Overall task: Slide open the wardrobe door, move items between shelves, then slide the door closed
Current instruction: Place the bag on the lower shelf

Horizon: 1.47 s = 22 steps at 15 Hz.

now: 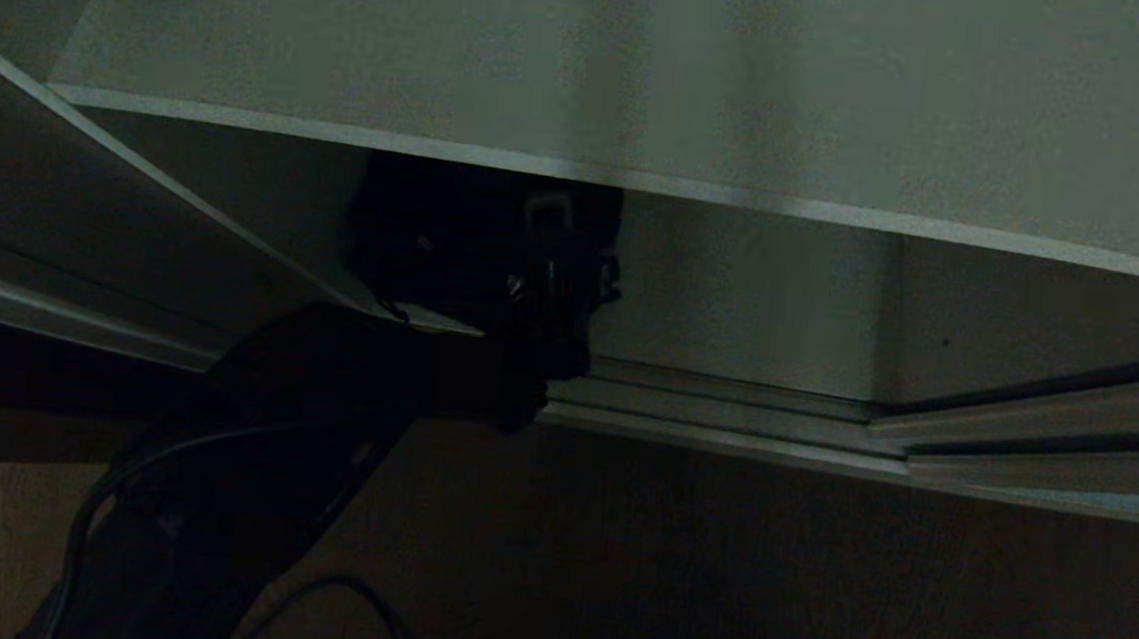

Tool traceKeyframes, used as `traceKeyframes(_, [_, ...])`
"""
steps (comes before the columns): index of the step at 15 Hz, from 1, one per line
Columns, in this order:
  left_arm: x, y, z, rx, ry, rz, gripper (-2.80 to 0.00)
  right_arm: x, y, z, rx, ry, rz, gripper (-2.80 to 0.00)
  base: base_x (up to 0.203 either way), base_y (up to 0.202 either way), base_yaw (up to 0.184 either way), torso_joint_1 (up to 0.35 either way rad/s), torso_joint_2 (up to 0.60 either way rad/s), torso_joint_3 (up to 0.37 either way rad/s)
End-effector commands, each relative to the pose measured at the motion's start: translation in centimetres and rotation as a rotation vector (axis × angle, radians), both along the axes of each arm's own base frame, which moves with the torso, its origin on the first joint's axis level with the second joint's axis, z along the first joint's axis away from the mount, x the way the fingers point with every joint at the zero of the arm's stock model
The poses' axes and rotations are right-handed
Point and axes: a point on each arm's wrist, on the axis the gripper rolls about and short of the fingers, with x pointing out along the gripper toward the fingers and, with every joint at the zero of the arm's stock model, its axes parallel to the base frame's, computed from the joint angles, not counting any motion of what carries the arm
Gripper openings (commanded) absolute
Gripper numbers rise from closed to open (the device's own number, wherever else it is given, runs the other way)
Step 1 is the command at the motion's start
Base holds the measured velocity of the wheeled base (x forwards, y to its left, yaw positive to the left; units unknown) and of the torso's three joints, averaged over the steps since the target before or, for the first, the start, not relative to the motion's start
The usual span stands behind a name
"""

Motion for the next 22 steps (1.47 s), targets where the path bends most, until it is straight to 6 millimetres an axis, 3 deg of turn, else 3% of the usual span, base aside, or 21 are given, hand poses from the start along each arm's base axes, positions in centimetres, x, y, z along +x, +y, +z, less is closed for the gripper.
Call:
traceKeyframes(1, [-0.4,0.0,1.3,-0.014,-0.03,0.0,0.0,0.0,0.0,0.0,0.0,-0.002,0.001,-2.8,0.0,0.0,0.0,0.0,0.0,0.0])
traceKeyframes(10, [-2.7,-1.8,3.6,0.004,-0.014,-0.057,0.0,0.0,0.0,0.0,0.0,-0.002,0.001,-2.8,0.0,0.0,0.0,0.0,0.0,0.0])
traceKeyframes(17, [-3.5,-2.5,3.6,0.039,0.071,-0.076,0.0,0.0,0.0,0.0,0.0,-0.002,0.001,-2.8,0.0,0.0,0.0,0.0,0.0,0.0])
traceKeyframes(22, [-3.4,-2.7,1.7,0.044,0.193,-0.081,0.0,0.0,0.0,0.0,0.0,-0.002,0.001,-2.8,0.0,0.0,0.0,0.0,0.0,0.0])
